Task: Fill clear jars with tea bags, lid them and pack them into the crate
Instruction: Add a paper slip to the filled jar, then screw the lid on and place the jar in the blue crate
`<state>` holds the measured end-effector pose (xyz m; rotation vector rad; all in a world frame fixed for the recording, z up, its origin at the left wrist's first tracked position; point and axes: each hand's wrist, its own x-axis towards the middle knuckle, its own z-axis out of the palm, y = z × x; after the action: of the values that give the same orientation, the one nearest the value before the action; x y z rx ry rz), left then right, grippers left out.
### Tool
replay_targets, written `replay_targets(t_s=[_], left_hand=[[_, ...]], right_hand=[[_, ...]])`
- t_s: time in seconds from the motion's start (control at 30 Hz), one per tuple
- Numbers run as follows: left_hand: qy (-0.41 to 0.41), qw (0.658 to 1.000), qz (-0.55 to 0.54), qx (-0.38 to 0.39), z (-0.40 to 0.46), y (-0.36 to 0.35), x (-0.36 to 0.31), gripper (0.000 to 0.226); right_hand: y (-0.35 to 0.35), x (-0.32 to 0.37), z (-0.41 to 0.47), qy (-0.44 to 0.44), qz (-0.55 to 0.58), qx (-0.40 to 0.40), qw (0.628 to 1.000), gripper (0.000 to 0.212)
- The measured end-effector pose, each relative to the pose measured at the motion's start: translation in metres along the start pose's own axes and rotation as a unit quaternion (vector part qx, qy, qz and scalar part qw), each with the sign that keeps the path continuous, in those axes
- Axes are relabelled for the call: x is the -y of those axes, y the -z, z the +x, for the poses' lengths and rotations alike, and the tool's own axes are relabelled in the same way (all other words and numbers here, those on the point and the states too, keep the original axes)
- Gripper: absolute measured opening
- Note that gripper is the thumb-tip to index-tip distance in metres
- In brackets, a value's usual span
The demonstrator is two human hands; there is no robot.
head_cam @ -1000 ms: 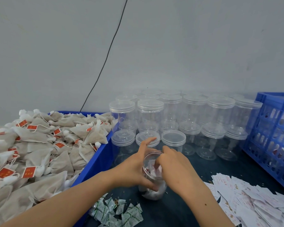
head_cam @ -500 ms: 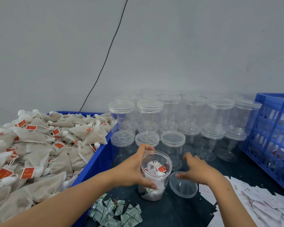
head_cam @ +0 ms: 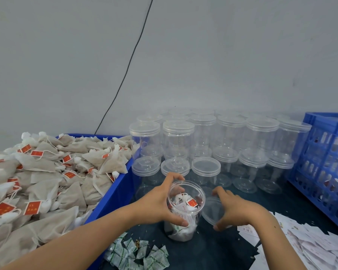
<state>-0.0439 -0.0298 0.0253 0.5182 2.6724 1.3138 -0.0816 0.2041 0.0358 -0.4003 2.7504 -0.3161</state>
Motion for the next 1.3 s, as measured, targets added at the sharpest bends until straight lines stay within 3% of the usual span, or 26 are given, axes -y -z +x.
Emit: replay_targets(t_s=[0.4,0.6,0.7,0.93,1.13,1.3], left_hand=[[-0.014,0.999,0.035,-0.03,-0.001,-0.003,-0.002,0.092],[-0.037,0.997,0.036,-0.065,0.0,-0.007,-0.006,0.098],[-0.052,0.995,0.006,-0.09,0.0,-0.01,-0.009,0.1],[-0.089,0.988,-0.016,-0.128,-0.002,-0.005,-0.01,0.105],[-0.079,0.98,-0.125,-0.133,0.002,0.0,-0.012,0.094],[-0.035,0.987,-0.116,-0.11,0.0,0.007,-0.01,0.094]], right_hand=[[0.032,0.01,-0.039,0.142,0.051,-0.191,0.97,0.101],[0.023,0.028,-0.03,0.257,0.24,-0.135,0.926,0.095],[0.012,0.042,-0.023,0.28,0.262,-0.137,0.913,0.085],[-0.006,0.064,-0.016,0.268,0.158,-0.22,0.925,0.068],[0.006,0.055,-0.014,0.264,0.377,-0.296,0.837,0.056],[0.009,0.054,-0.013,0.224,0.419,-0.36,0.803,0.054]])
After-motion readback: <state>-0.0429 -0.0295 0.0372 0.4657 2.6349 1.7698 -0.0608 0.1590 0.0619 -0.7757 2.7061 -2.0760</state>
